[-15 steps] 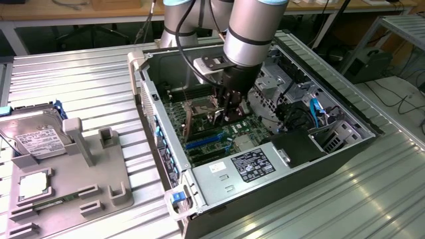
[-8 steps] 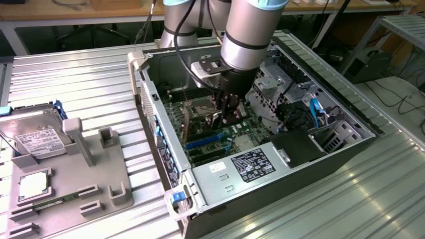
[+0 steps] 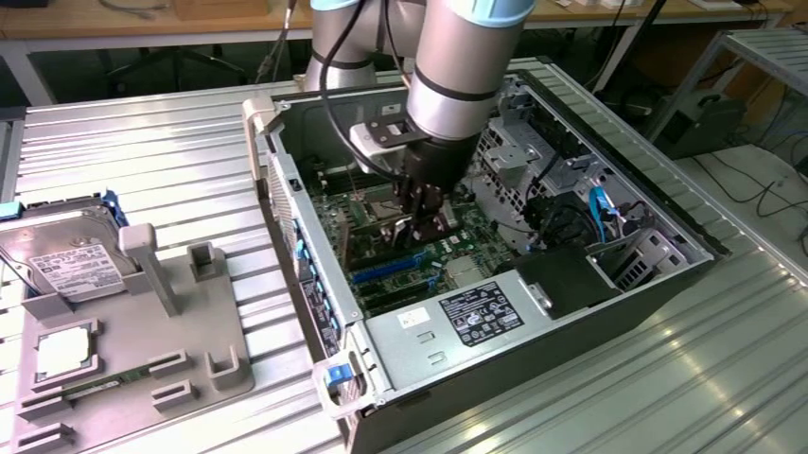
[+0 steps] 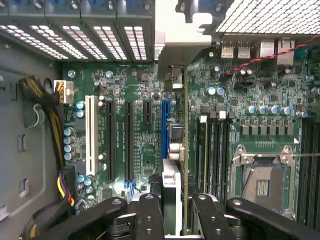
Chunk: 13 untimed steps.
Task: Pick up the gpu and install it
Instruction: 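Insert the gpu into the slot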
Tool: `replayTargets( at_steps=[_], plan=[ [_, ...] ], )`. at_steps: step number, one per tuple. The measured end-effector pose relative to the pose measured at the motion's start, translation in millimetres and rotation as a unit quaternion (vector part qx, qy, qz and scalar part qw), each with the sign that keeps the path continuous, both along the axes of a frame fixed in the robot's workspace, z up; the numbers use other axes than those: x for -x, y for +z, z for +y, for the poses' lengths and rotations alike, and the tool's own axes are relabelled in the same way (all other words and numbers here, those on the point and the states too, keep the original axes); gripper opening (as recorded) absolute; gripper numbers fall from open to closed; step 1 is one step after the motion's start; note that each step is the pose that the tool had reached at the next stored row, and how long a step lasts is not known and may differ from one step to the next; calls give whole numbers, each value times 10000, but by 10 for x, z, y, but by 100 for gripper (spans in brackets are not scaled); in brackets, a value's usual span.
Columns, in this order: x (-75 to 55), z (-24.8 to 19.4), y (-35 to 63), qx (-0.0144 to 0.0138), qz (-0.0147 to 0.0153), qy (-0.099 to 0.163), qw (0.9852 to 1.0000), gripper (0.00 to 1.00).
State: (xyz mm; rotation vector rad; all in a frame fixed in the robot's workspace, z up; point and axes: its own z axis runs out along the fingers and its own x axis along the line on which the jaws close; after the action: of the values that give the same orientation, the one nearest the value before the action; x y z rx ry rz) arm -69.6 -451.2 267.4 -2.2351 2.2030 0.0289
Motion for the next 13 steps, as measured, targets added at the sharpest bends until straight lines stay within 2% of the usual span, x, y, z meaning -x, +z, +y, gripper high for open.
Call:
replayTargets(
  at_steps=[10, 13],
  plan=[
    [87, -6, -45, 2, 0, 0, 10000, 28],
    [96, -28, -49, 2, 0, 1, 10000, 28]
  ],
)
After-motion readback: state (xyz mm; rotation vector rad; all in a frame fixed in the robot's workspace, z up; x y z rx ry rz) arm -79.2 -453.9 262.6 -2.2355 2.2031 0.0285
